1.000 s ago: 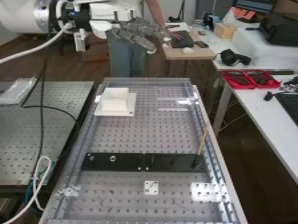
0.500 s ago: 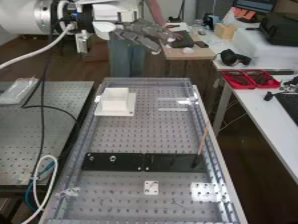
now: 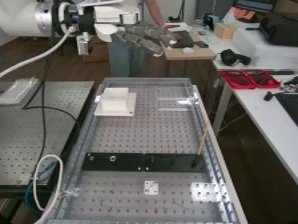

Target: Grab the bearing and place it in the white container

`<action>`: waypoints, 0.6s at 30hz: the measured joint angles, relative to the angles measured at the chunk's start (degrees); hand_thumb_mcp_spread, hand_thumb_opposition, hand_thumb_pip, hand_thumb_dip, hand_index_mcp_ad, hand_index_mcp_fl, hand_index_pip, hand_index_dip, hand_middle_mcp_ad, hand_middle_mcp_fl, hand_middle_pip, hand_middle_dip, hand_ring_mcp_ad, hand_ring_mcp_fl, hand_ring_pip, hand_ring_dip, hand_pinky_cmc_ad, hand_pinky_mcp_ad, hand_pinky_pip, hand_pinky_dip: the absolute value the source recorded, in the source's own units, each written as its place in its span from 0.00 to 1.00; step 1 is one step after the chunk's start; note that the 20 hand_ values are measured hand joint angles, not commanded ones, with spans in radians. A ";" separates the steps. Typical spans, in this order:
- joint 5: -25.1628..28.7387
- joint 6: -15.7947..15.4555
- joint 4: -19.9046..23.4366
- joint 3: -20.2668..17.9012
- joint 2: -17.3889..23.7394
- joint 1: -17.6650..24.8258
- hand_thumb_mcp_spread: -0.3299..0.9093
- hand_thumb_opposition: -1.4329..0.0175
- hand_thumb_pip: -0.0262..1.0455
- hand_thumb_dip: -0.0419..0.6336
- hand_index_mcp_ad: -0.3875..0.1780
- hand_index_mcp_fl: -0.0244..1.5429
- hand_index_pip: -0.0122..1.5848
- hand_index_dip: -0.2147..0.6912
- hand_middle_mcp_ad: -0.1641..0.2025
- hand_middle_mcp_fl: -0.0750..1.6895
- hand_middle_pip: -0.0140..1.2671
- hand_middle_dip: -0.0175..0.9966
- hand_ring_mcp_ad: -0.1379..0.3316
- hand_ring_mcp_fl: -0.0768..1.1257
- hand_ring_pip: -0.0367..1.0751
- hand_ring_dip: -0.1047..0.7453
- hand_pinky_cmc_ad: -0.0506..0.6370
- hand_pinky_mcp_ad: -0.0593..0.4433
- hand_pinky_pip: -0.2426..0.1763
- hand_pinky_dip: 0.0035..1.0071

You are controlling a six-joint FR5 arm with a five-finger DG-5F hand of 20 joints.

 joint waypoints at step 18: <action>-0.59 -0.13 0.60 -0.23 0.07 -0.56 0.44 0.53 0.39 0.10 0.50 0.25 0.06 0.38 0.59 0.23 0.11 0.44 0.59 0.11 0.14 0.30 0.68 0.81 0.58 0.18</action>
